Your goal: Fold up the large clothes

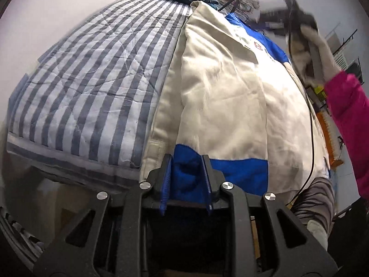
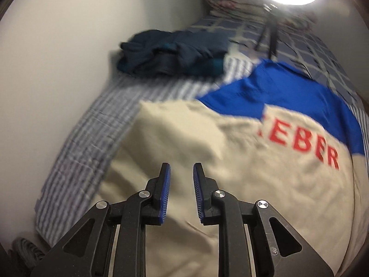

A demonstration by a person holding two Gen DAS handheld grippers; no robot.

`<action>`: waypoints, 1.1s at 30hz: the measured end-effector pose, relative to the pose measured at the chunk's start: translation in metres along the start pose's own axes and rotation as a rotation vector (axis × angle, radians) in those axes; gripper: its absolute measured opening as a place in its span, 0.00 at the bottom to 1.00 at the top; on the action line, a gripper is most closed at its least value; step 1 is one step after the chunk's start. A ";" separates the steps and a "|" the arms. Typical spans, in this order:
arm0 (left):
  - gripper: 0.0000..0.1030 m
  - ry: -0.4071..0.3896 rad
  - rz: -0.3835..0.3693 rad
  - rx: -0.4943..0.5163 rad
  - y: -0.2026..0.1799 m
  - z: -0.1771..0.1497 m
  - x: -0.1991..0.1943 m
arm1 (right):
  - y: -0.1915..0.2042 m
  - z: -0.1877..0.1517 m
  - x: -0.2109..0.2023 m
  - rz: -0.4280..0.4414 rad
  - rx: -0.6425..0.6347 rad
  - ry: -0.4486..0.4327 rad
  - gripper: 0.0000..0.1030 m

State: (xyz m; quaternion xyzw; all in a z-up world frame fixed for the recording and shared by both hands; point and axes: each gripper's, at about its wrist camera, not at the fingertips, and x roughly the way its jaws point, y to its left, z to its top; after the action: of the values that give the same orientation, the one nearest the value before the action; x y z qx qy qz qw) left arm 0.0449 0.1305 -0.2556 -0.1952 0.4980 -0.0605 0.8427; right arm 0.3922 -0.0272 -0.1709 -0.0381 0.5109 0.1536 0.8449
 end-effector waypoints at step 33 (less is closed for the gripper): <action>0.50 -0.082 -0.155 -0.233 0.055 0.016 -0.031 | 0.057 0.032 0.065 0.048 -0.069 0.035 0.19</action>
State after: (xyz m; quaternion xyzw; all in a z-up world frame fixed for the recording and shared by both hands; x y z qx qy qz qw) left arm 0.0384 0.1940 -0.2446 -0.3320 0.4504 -0.0594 0.8267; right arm 0.4302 0.0486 -0.2069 -0.0579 0.5207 0.1908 0.8301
